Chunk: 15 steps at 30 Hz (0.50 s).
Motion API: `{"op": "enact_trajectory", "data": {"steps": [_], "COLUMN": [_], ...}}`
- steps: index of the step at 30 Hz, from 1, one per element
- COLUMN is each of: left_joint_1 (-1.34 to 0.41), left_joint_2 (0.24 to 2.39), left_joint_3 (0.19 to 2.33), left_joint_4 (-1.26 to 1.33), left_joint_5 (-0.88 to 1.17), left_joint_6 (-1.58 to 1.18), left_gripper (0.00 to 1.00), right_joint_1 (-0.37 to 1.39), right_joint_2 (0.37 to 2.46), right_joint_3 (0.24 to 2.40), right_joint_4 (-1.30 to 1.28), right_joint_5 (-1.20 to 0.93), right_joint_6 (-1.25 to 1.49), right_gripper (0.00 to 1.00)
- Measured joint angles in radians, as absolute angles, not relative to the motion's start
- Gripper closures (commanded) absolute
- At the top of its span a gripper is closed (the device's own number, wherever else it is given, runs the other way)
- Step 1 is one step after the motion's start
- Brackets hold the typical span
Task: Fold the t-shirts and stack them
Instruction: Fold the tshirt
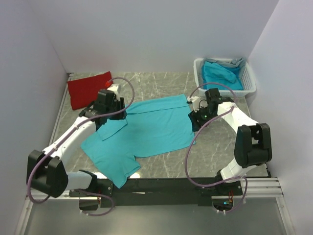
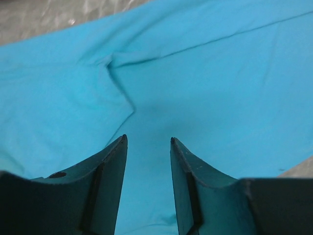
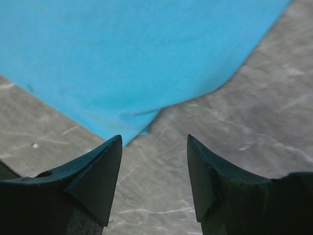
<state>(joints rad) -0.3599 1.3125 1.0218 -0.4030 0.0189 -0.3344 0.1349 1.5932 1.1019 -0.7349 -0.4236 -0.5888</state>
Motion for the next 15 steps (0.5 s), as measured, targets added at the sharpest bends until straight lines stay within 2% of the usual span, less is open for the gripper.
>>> {"op": "enact_trajectory", "data": {"steps": [11, 15], "left_joint_1": [-0.361, -0.362], "left_joint_2": [1.008, 0.971], "left_joint_3": [0.87, 0.847], "left_joint_4": [-0.388, -0.377], "left_joint_5": [-0.147, -0.166], "left_joint_6": [-0.318, -0.316], "left_gripper": [0.51, 0.51], "right_joint_1": [0.158, 0.16], "right_joint_2": [1.676, 1.694], "right_joint_3": [1.008, 1.008], "right_joint_4": [-0.81, -0.809], "right_joint_5": [-0.495, -0.495], "right_joint_6": [-0.614, -0.606], "right_gripper": [0.45, 0.58]}}
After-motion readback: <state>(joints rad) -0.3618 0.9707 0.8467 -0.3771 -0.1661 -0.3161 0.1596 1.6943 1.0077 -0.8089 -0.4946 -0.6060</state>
